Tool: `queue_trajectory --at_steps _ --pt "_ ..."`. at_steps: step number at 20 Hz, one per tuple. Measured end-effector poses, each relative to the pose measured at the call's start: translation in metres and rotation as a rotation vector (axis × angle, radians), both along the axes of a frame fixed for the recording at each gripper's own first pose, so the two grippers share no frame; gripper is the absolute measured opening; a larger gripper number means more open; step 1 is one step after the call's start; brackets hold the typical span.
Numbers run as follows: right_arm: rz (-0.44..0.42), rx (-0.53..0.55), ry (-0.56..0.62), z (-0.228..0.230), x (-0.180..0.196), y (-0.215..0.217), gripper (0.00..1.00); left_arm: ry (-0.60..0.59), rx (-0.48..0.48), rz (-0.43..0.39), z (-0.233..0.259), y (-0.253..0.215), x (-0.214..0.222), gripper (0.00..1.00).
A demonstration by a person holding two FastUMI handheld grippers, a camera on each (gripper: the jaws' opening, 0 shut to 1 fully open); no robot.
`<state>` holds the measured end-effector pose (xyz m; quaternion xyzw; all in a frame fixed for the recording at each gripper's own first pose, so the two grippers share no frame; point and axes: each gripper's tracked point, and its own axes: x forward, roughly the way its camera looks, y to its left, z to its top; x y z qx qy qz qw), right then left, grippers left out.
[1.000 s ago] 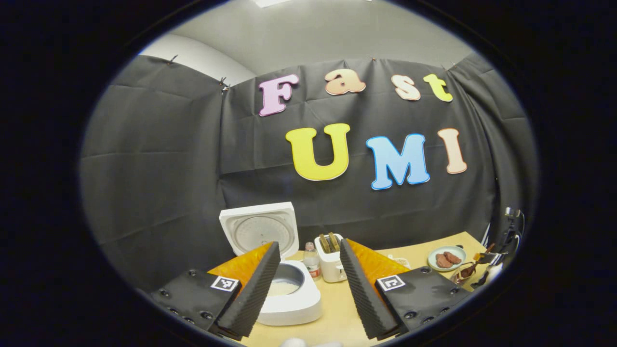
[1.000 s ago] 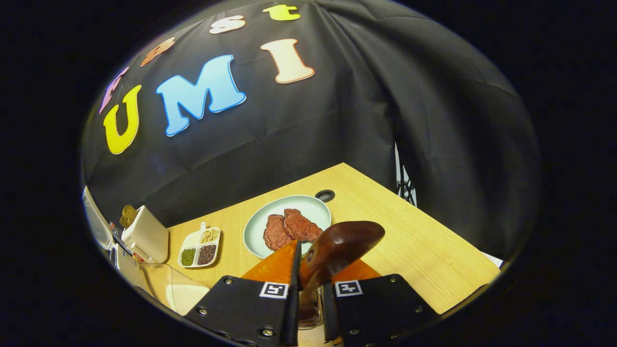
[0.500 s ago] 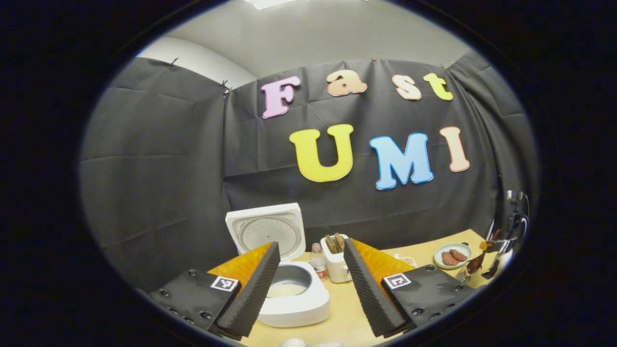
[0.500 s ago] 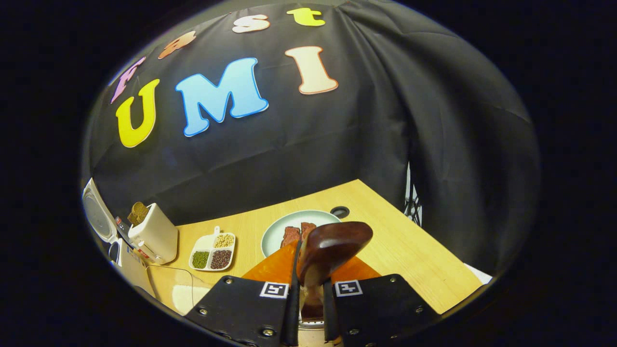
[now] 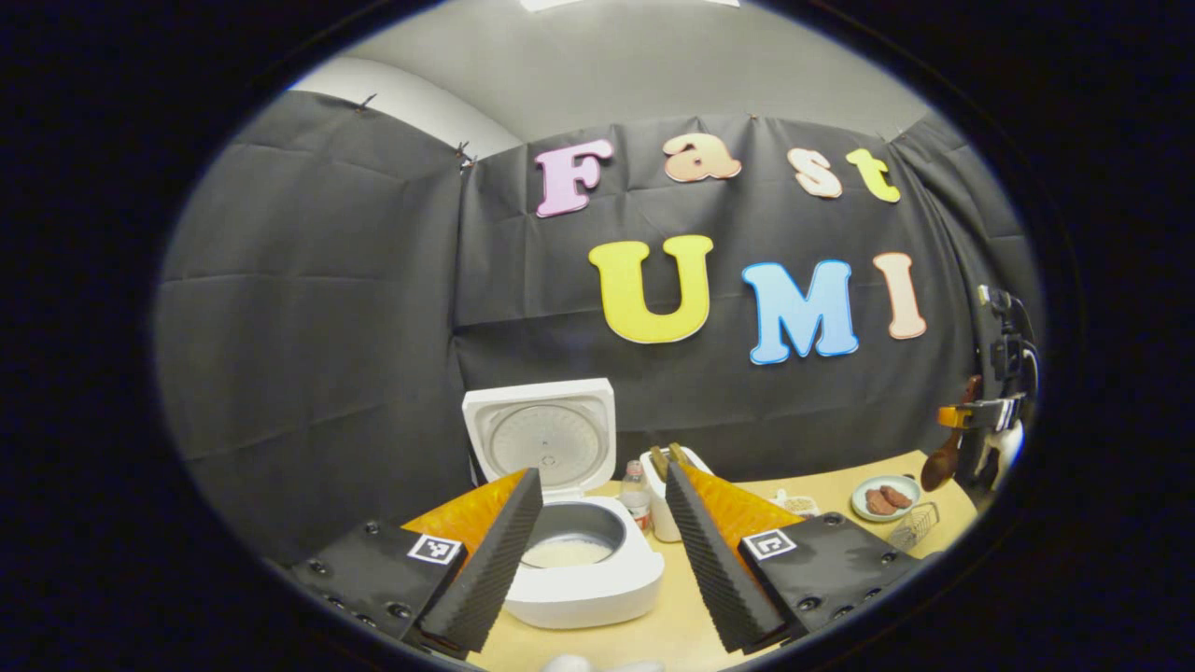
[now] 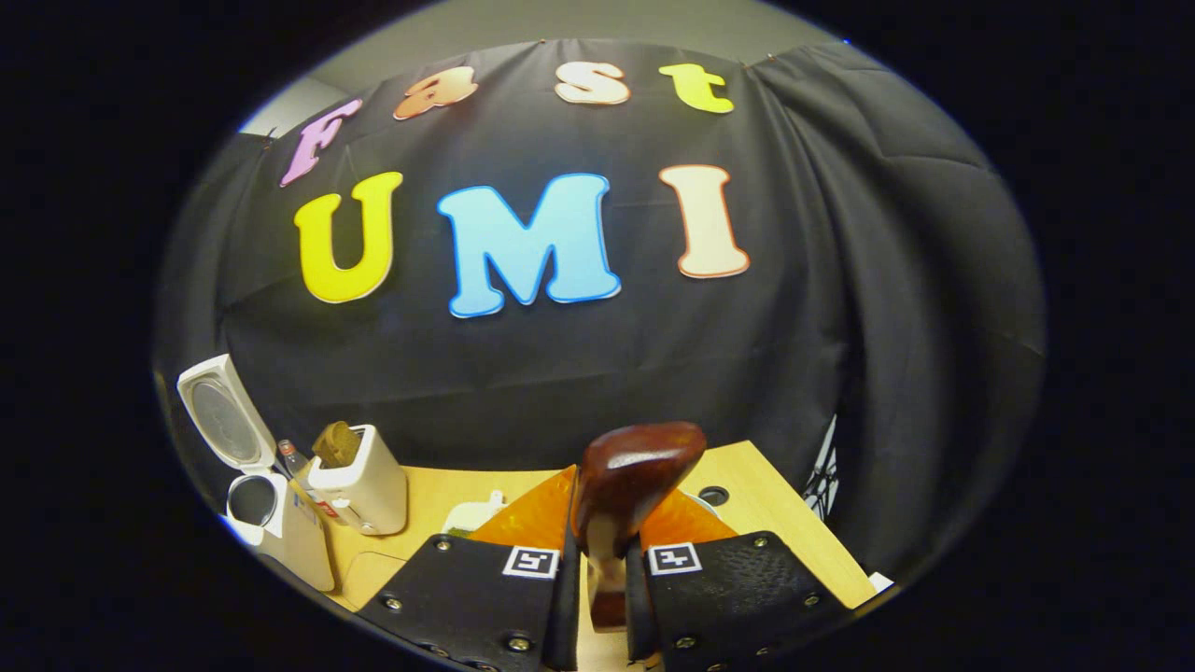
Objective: Close the left gripper, press the button to open the rice cooker; take a wooden spoon from the chopstick holder with the right hand, scoop a spoonful of rice and pour it into the rice cooker, then put the wooden spoon back into the chopstick holder.
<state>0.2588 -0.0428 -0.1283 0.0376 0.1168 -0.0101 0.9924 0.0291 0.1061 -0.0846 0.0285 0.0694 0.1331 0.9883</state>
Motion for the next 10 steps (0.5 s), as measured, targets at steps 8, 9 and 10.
queue_trajectory --at_steps 8,9,10 --pt "0.196 -0.032 0.033 -0.011 -0.004 0.127 0.21 0.012 -0.014 0.037 -0.011 0.034 -0.015 0.95" --pt "0.213 -0.040 0.046 -0.020 -0.005 0.140 0.21 0.013 -0.017 0.041 -0.012 0.038 -0.016 0.96" --pt "0.231 -0.051 0.057 -0.029 -0.005 0.152 0.21 0.013 -0.023 0.042 -0.015 0.039 -0.017 0.96"
